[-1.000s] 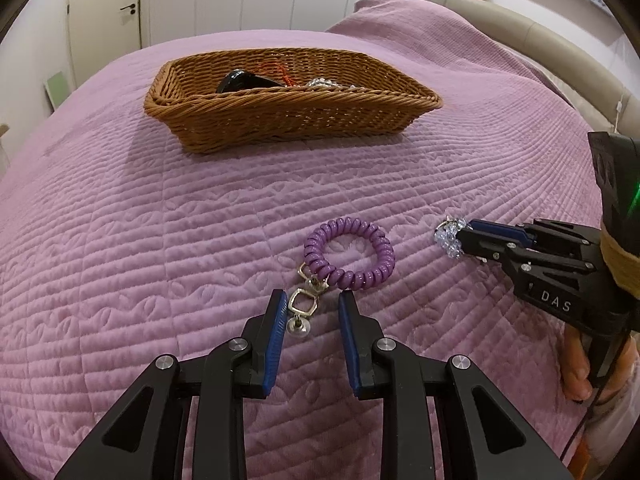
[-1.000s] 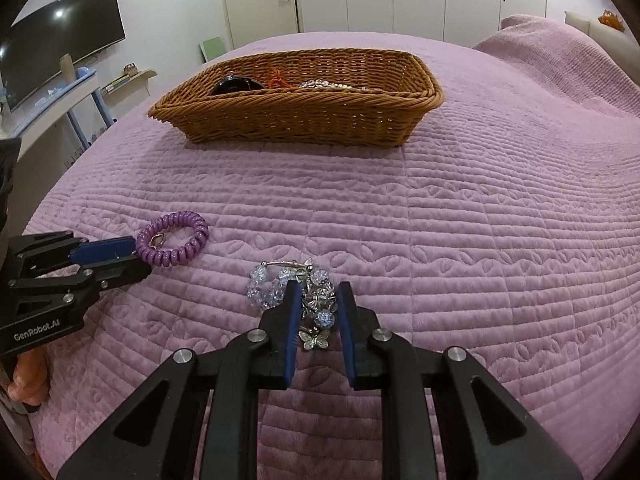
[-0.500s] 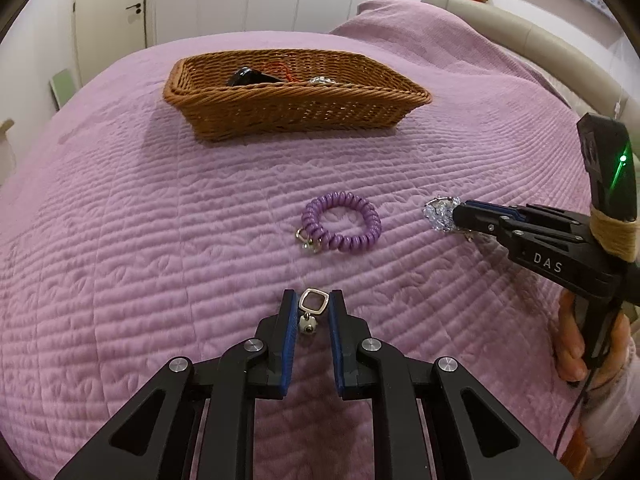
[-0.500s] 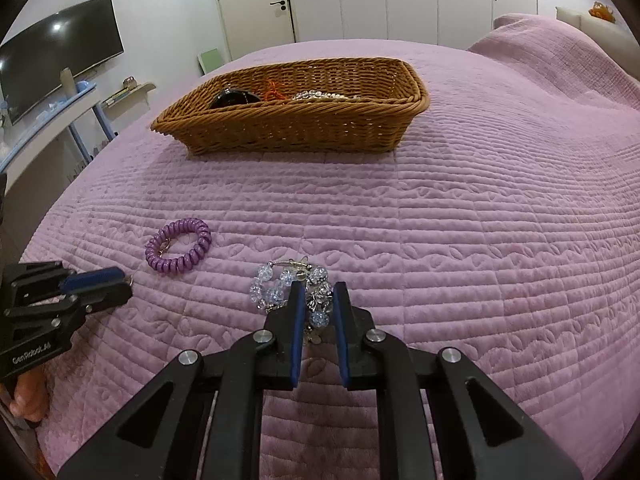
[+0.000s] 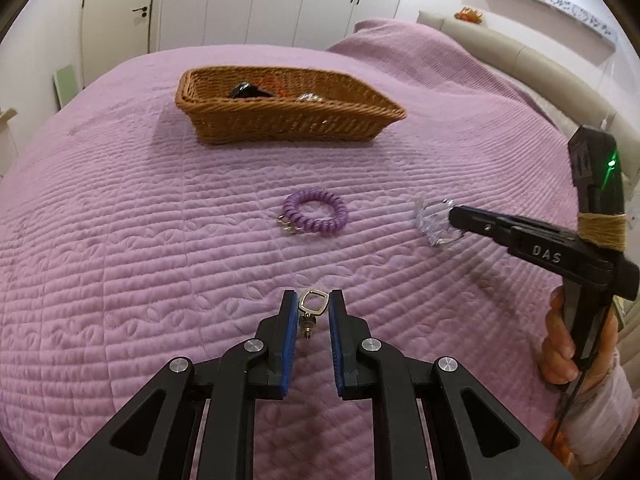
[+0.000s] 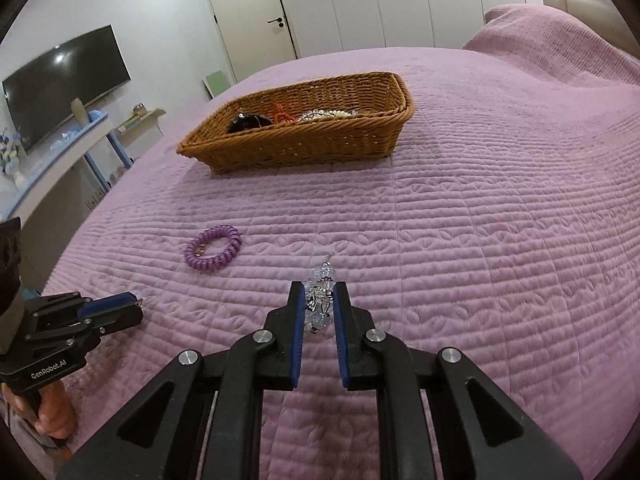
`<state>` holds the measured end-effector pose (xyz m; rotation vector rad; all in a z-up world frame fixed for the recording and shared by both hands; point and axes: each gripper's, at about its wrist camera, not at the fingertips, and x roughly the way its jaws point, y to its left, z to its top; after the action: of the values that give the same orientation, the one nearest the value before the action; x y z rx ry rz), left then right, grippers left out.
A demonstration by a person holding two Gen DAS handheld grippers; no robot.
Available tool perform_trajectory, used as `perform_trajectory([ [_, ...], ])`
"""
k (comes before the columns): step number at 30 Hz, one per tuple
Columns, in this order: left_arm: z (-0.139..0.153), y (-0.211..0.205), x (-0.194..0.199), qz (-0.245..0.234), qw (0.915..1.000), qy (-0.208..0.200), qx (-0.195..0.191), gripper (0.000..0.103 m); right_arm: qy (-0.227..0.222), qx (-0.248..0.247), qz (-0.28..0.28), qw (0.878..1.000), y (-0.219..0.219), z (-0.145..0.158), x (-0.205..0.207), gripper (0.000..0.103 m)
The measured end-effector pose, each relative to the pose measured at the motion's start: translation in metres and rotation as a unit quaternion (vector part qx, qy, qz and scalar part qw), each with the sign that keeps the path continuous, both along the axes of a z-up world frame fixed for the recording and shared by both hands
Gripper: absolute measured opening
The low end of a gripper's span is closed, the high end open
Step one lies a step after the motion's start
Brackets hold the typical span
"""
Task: Organize jewelry
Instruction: 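Grasp the silver pendant with the left tool while the right tool grasps the charm bracelet, then carry both items into the wicker basket and open both tools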
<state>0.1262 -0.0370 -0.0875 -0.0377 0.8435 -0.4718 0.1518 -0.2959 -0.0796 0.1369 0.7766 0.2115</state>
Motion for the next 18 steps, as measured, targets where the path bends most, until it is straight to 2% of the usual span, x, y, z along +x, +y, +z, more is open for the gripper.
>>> perform_trajectory([
  [9, 0.019, -0.002, -0.015, -0.011, 0.9995, -0.024, -0.02, 0.015, -0.02, 0.002, 0.01, 1.0, 0.005, 0.021, -0.02, 0.012],
  [18, 0.049, -0.001, -0.003, -0.012, 0.9977, -0.054, -0.041, 0.015, -0.059, -0.006, 0.017, 0.998, 0.01, 0.054, -0.024, 0.011],
])
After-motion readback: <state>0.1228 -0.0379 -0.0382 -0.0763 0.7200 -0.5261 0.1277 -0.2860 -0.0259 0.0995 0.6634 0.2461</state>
